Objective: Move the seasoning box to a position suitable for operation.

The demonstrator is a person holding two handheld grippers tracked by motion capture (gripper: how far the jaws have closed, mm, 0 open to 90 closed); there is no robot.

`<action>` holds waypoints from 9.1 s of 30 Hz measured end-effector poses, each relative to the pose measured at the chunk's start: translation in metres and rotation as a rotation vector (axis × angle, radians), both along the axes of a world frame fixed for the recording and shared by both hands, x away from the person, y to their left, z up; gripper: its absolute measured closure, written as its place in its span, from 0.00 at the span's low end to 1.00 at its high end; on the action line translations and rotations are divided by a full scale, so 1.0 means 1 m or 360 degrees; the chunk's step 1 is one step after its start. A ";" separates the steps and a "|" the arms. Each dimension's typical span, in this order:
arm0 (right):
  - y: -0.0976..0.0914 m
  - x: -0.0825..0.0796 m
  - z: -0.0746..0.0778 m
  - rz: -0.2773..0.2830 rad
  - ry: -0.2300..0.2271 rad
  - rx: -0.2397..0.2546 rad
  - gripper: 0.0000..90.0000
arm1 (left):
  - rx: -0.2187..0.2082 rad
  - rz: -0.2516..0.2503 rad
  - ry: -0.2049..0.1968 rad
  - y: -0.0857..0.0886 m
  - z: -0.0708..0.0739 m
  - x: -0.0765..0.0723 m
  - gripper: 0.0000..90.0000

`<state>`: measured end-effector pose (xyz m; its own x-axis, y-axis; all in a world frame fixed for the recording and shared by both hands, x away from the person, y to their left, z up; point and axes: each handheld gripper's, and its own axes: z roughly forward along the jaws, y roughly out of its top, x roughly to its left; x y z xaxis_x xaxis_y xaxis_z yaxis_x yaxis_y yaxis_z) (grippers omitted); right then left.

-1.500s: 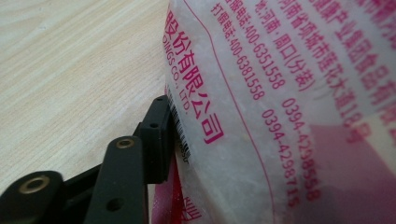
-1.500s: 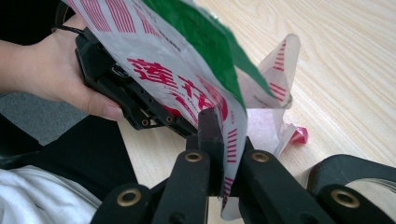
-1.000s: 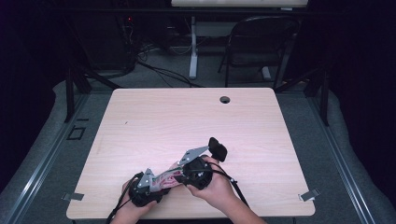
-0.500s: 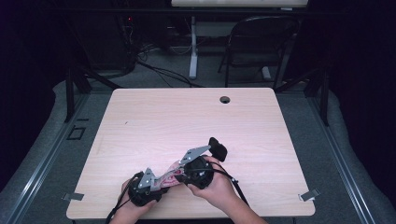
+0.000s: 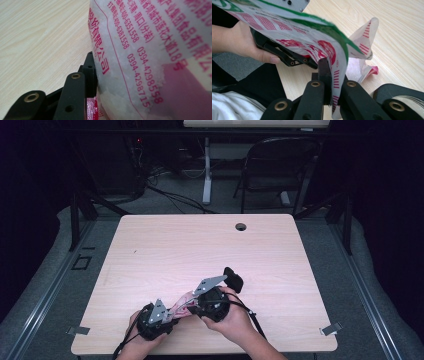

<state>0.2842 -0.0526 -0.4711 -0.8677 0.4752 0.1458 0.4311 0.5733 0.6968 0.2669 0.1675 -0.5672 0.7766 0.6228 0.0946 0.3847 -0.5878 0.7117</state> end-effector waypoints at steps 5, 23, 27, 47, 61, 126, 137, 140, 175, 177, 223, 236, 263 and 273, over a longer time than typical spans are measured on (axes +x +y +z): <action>-0.001 0.001 0.000 0.0002 -0.0001 0.0008 1.00 | 0.0003 0.0003 -0.0019 0.000 0.001 -0.001 0.71; -0.016 0.002 0.017 -0.0024 0.0036 0.0091 0.79 | -0.0019 0.0063 -0.0058 0.008 0.007 0.001 0.72; -0.023 0.003 0.024 -0.0031 0.0018 0.0114 0.78 | -0.0027 0.0088 -0.0072 0.011 0.010 0.002 0.72; -0.053 0.016 0.036 -0.0223 -0.0009 0.0171 0.82 | 0.0009 0.0062 -0.0077 0.007 0.004 0.001 0.72; -0.034 0.023 0.039 -0.0194 0.0017 0.0151 0.78 | 0.0133 0.0032 -0.0139 -0.001 -0.006 -0.005 0.73; 0.002 0.024 0.011 -0.0051 0.0373 -0.0180 1.00 | 0.0175 0.0044 -0.0099 -0.003 -0.012 -0.006 0.74; 0.003 0.024 0.014 -0.0051 0.0337 -0.0190 1.00 | 0.0214 0.0041 -0.0123 -0.004 -0.010 -0.007 0.74; 0.003 0.023 0.014 -0.0051 0.0332 -0.0186 1.00 | 0.0231 0.0047 -0.0134 -0.003 -0.008 -0.008 0.74; -0.007 0.027 0.052 -0.0075 0.0204 -0.0122 1.00 | 0.0509 0.0058 -0.0496 -0.007 0.040 -0.004 0.75; -0.008 0.028 0.055 -0.0066 0.0184 -0.0140 1.00 | 0.0521 0.0055 -0.0511 -0.008 0.043 -0.002 0.74; -0.031 0.048 0.071 -0.0171 0.0134 -0.0093 1.00 | 0.0763 0.0045 -0.0770 -0.025 0.072 0.022 0.75; -0.035 0.051 0.069 -0.0186 0.0126 -0.0101 1.00 | 0.0841 0.0044 -0.0831 -0.029 0.072 0.025 0.75; -0.043 0.055 0.060 -0.0228 0.0118 -0.0110 1.00 | 0.0986 0.0010 -0.0930 -0.036 0.071 0.028 0.75; -0.046 0.056 0.057 -0.0246 0.0125 -0.0105 1.00 | 0.1050 -0.0002 -0.0966 -0.040 0.072 0.029 0.75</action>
<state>0.3401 -0.0986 -0.4137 -0.7707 0.6129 0.1744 0.5693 0.5393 0.6205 0.2954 0.1277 -0.4957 0.4768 0.2953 0.8279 0.0512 -0.9496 0.3093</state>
